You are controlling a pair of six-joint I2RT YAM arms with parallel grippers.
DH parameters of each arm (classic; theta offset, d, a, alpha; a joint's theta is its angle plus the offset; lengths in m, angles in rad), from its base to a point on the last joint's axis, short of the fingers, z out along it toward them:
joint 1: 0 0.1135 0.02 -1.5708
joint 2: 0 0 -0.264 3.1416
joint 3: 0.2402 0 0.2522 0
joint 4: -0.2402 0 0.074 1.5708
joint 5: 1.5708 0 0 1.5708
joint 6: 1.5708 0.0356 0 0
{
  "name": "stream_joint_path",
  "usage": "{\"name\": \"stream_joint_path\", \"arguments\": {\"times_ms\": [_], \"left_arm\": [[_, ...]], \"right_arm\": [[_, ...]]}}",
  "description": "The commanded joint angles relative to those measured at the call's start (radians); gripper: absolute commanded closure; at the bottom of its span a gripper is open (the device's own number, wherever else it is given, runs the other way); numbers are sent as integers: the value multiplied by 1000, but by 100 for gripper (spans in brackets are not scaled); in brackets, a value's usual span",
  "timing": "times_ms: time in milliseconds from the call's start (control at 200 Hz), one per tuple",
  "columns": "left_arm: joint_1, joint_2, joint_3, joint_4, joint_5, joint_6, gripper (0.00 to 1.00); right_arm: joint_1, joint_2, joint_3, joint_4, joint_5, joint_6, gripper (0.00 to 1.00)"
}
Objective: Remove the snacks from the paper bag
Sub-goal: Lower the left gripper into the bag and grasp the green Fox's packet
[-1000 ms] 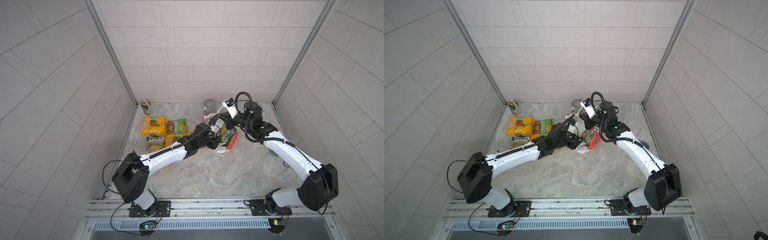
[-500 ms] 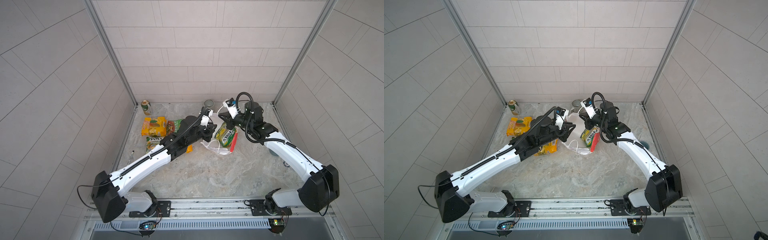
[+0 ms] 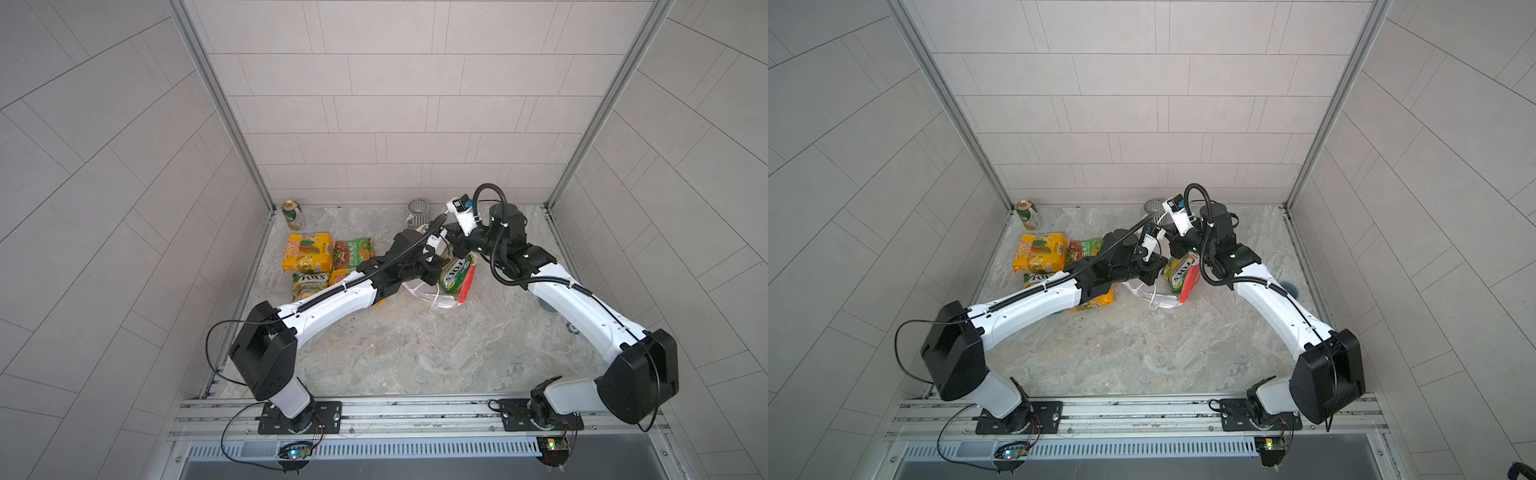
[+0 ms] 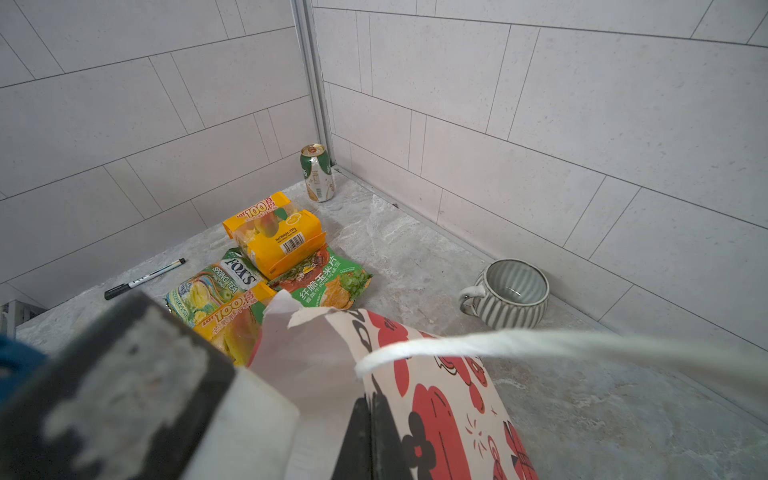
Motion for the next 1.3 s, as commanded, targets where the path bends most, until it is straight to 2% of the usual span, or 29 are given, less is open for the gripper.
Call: {"name": "stream_joint_path", "arguments": {"times_ms": [0,55,75,130,190,260,675,751,911,1021,1201,1296], "left_arm": [[-3,48,-4,61,3,-11,88],[-3,72,-10,84,22,-22,85],[-3,79,-17,99,33,-27,82],[-4,95,-31,126,46,-45,63],[-5,103,-52,162,51,-63,58],[-6,114,-68,195,40,-79,45],[-33,235,-27,176,1,-57,31],[-36,255,-22,182,-22,-64,25],[-36,297,-26,231,-65,-93,25],[-36,326,-12,245,-95,-100,29],[-30,372,20,251,-144,-100,47],[-25,384,30,252,-146,-101,60]], "right_arm": [[6,-35,12,59,-4,8,97],[6,-35,9,60,-6,9,97],[6,-36,9,62,-5,9,97],[6,-34,6,66,-1,9,97],[6,-30,5,67,-3,10,97],[6,-26,8,73,-5,15,97],[7,-20,12,89,-25,36,97],[8,-21,12,93,-29,38,97],[8,-17,9,98,-33,40,97],[9,-14,9,102,-38,42,97],[10,-10,13,97,-39,43,97],[11,-13,13,92,-33,42,97]]}}
